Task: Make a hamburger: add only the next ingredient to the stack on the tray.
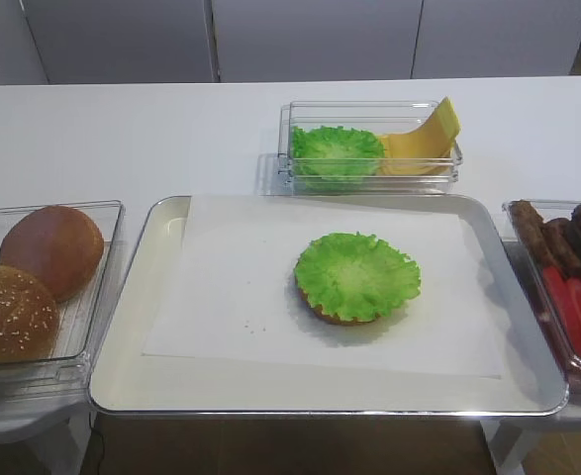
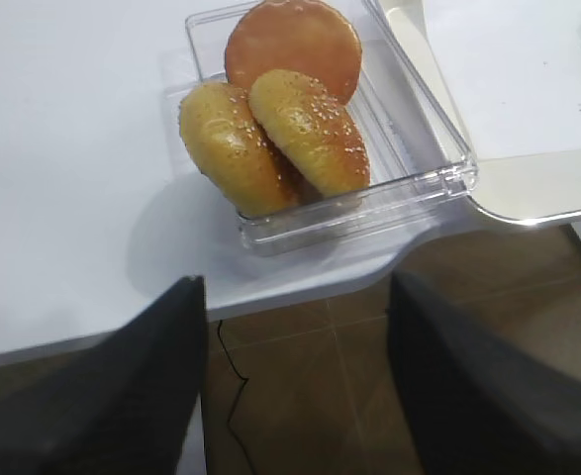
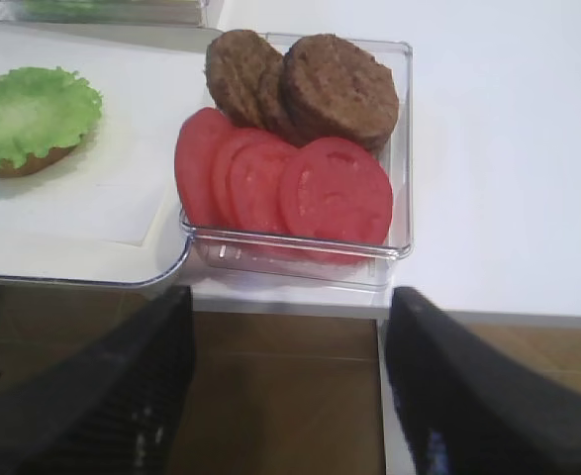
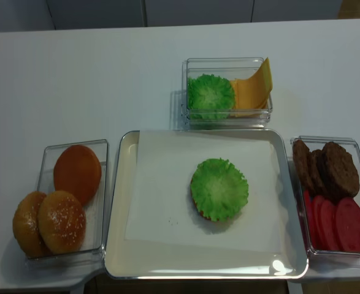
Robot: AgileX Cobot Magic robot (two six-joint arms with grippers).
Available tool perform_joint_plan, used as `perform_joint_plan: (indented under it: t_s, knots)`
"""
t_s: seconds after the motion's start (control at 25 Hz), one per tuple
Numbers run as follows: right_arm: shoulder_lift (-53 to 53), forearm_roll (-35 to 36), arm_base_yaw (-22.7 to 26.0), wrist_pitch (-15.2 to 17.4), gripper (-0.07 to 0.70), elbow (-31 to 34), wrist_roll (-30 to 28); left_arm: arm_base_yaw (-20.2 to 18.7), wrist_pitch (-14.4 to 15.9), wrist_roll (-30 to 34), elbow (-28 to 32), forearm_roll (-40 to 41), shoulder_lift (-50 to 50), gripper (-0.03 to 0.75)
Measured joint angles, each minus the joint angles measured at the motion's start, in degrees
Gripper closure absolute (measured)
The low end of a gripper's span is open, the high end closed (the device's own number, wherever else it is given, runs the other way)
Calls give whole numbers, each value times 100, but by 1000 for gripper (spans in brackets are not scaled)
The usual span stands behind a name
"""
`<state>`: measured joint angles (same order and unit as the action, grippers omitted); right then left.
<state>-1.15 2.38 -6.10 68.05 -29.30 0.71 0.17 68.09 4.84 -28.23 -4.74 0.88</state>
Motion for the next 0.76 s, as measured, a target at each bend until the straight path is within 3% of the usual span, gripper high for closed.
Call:
perform_joint_plan:
  t_s: [0.2,0.76]
  knots:
    - [0,10,0,-281,169,171,0,0,0,0,0,0,0,288]
    - [0,10,0,-304,225,188,0,0,0,0,0,0,0,288]
